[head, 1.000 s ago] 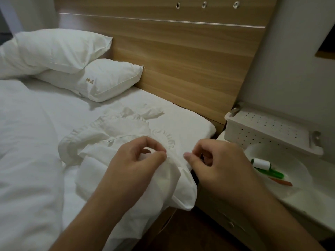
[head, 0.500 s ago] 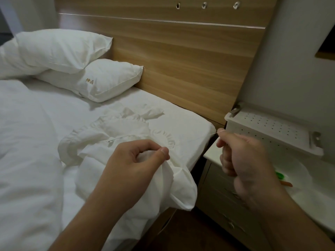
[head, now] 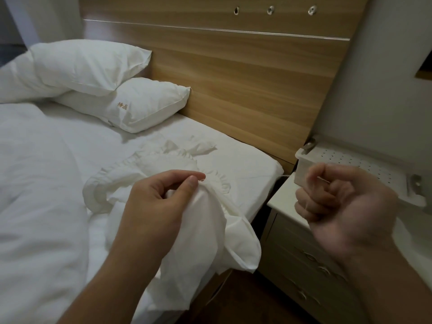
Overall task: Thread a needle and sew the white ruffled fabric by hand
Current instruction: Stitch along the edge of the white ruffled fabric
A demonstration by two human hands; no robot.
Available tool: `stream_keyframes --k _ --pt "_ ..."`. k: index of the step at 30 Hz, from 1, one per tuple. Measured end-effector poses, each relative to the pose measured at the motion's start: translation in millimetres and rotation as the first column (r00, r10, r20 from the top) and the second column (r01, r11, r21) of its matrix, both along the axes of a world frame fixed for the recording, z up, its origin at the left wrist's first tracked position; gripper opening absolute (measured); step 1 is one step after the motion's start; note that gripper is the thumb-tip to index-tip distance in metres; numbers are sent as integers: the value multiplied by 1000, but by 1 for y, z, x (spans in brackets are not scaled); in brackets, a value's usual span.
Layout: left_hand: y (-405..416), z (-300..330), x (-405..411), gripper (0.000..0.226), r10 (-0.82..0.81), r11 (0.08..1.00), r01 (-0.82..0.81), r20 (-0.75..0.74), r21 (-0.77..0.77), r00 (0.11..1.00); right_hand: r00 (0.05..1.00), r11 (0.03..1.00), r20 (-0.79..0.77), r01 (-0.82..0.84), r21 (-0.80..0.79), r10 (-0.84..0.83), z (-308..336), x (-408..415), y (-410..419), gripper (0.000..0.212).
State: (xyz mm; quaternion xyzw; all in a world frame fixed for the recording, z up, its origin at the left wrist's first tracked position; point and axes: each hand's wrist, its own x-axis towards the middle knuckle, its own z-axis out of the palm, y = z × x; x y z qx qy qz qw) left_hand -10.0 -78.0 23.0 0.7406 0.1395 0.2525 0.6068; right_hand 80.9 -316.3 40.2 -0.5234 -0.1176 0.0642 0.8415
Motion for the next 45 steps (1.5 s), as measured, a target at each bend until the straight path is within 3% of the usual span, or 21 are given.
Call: stream_keyframes --k 3,6,8,10,14,16,21,23,28,33,35,39,41,45 --pt "-1 0 0 19 14 1000 -15 16 12 1000 976 975 -50 207 -80 -211 -5 0 4 23" --pt "-1 1 0 19 -1 997 -1 39 72 999 957 895 58 287 -341 -285 -12 0 9 20" --pt "-3 1 -1 19 -35 994 30 48 106 998 955 810 170 295 -507 -241 -14 -4 17 16" --pt "-5 2 -2 19 -94 986 86 47 144 994 978 794 190 180 -580 -82 -13 -13 27 16" --pt "-7 4 -3 18 -204 950 190 34 250 978 935 755 123 -187 -628 333 -13 -29 46 15" --pt "-6 3 -3 16 -225 938 206 36 278 974 909 733 144 -213 -647 391 -19 -30 49 14" --pt "-1 8 -4 17 -251 915 243 -15 321 968 918 721 255 -46 -692 303 -23 -26 47 10" --pt "1 9 -6 22 -297 914 308 -80 263 951 918 723 286 -2 -691 275 -24 -25 44 12" --pt "1 8 -4 1 -287 943 309 -165 125 944 911 719 351 93 -688 218 -27 -22 42 16" --pt "7 7 -5 26 -295 955 287 -149 -78 944 893 691 433 234 -684 126 -28 -19 39 27" --pt "8 6 -5 27 -292 952 275 -126 -134 948 900 700 426 244 -671 94 -26 -18 36 25" --pt "4 7 -5 15 -271 961 258 -141 -100 952 901 759 349 35 -650 258 -17 -26 36 4" --pt "2 7 -5 9 -279 960 271 -152 -70 948 850 701 413 74 -710 327 -20 -31 40 15" --pt "2 7 -5 11 -308 951 309 -160 -23 938 798 634 546 288 -717 254 -28 -31 48 4"
